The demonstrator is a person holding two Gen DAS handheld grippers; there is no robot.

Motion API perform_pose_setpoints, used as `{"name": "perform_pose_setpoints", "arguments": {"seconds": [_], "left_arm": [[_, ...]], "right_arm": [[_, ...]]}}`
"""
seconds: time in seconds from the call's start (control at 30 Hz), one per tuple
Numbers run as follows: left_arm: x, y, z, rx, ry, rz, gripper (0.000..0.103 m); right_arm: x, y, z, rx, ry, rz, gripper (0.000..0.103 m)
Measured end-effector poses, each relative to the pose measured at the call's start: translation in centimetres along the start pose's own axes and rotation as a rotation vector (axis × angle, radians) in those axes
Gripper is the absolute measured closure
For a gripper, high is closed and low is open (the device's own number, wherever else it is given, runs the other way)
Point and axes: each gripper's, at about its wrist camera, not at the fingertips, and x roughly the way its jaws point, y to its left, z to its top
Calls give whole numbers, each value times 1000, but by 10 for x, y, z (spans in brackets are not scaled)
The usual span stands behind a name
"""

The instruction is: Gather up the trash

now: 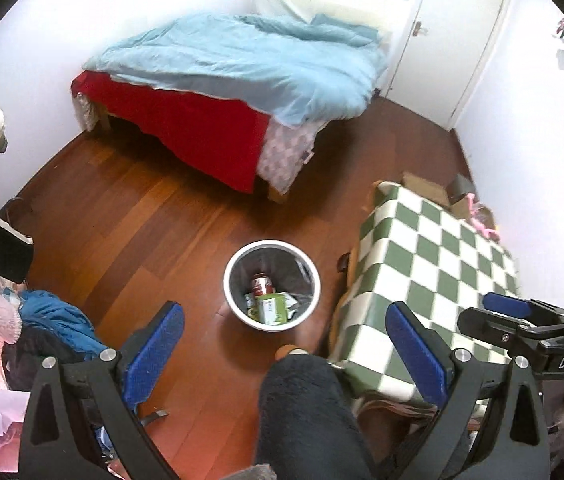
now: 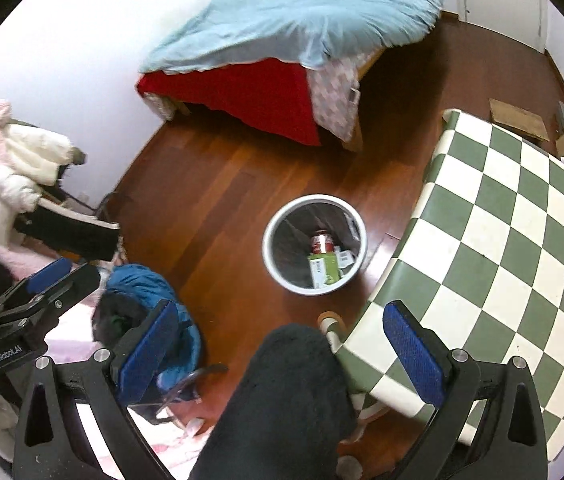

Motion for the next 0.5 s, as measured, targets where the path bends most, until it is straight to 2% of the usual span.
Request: {"name": "perform_pose_setpoints", "arguments": {"seconds": [0.23, 0.5], "left_arm": [[-31, -5, 1, -11, -33, -54, 0], [-49, -9, 2, -16, -48, -78, 0]], "right_arm": [[-52, 13, -9, -41, -22, 68, 0], [-75, 26, -10, -76, -12, 130, 0]]}}
